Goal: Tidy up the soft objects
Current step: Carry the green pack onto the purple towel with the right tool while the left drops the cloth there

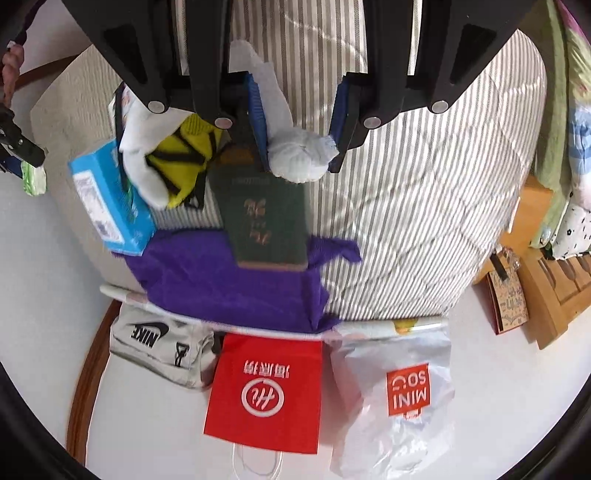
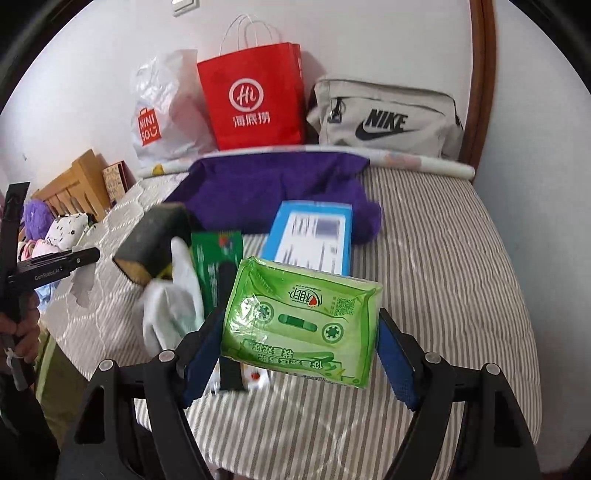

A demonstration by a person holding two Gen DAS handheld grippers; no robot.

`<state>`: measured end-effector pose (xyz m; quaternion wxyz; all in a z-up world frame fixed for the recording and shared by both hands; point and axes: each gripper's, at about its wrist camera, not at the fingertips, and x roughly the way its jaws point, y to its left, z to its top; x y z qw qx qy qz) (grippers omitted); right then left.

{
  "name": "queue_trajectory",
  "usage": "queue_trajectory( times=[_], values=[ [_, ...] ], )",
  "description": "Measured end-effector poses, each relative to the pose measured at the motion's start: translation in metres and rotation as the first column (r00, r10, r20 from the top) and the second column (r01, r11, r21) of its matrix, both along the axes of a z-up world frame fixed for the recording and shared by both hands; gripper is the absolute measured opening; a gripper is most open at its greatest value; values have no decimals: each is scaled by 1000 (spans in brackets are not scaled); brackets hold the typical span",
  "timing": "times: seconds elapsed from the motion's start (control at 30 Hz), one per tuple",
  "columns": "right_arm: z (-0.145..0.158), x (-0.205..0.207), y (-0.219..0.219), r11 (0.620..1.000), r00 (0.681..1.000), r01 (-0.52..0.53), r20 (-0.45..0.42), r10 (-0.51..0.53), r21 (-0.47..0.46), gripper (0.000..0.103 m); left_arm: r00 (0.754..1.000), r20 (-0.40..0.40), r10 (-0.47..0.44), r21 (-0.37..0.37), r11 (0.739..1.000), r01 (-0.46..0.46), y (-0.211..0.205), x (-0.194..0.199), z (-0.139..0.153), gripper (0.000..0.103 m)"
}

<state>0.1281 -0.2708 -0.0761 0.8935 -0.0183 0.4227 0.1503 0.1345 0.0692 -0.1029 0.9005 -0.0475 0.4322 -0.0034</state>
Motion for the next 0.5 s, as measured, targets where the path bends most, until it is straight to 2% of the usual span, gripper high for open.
queue_trajectory(
  times=[0.2, 0.5],
  values=[
    [12, 40, 11, 1000, 1000, -18, -3, 18, 6, 78, 1000, -5, 5, 8, 1000, -5, 4, 31, 19, 30],
    [19, 117, 25, 999, 999, -32, -21, 33, 16, 78, 1000, -10, -29, -25, 999, 28, 4, 88, 29, 30]
  ],
)
